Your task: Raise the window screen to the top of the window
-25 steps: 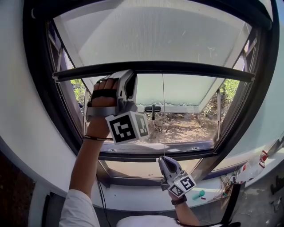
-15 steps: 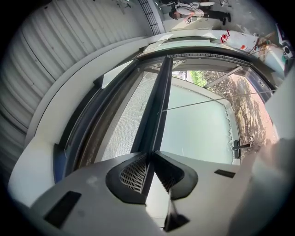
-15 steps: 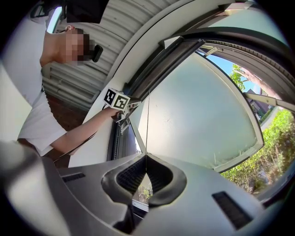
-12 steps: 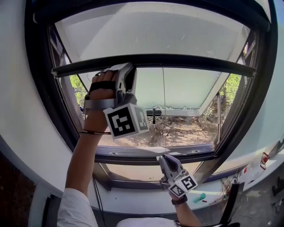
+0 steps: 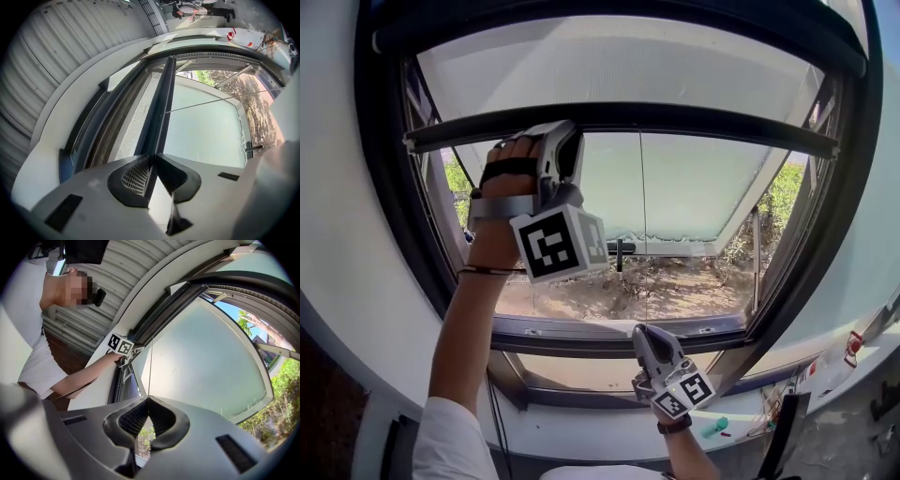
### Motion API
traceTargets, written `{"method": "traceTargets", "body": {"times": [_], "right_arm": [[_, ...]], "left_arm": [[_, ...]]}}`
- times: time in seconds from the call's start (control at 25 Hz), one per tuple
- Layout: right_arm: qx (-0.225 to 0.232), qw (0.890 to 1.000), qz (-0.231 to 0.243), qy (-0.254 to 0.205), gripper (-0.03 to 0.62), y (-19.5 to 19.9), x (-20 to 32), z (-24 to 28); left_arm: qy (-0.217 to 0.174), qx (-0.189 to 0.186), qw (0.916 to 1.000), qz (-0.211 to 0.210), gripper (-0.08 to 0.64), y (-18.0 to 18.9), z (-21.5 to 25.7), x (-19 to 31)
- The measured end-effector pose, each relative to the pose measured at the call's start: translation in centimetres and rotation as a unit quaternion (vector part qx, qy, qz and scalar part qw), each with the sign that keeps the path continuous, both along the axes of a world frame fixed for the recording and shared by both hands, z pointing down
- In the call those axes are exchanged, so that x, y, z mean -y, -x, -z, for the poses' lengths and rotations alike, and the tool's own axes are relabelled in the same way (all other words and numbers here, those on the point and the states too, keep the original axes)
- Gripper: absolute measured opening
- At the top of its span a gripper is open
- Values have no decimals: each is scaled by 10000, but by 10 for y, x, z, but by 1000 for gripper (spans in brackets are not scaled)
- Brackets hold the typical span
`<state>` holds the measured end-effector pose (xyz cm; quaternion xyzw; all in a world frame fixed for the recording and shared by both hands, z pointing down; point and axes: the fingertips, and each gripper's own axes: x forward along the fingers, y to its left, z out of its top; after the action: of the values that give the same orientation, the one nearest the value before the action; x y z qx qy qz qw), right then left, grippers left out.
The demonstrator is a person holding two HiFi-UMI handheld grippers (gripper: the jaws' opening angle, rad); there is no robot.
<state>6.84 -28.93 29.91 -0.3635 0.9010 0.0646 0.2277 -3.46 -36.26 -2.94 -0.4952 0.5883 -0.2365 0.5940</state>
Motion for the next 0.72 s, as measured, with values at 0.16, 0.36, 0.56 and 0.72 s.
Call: {"method": "traceTargets", "body": {"times": [0.16,0.36,0.56,0.72], "right_arm": [[-58,9999,-84,-115,-9,-3,5,13],[-2,9996,-35,-295,-9,-2,8,30],[-3,9984,96,-563,-9,8,12,52],[96,9970,191,-748,-9,12,12,70]], "left_arm": [[-117,-100,9999,-64,46,0,14,-1],[-300,-166,9994,-30,46,2,31,0],[-397,-141,9989,197,46,0,53,5],[-559,-152,9981,185,46,1,72,3]]}}
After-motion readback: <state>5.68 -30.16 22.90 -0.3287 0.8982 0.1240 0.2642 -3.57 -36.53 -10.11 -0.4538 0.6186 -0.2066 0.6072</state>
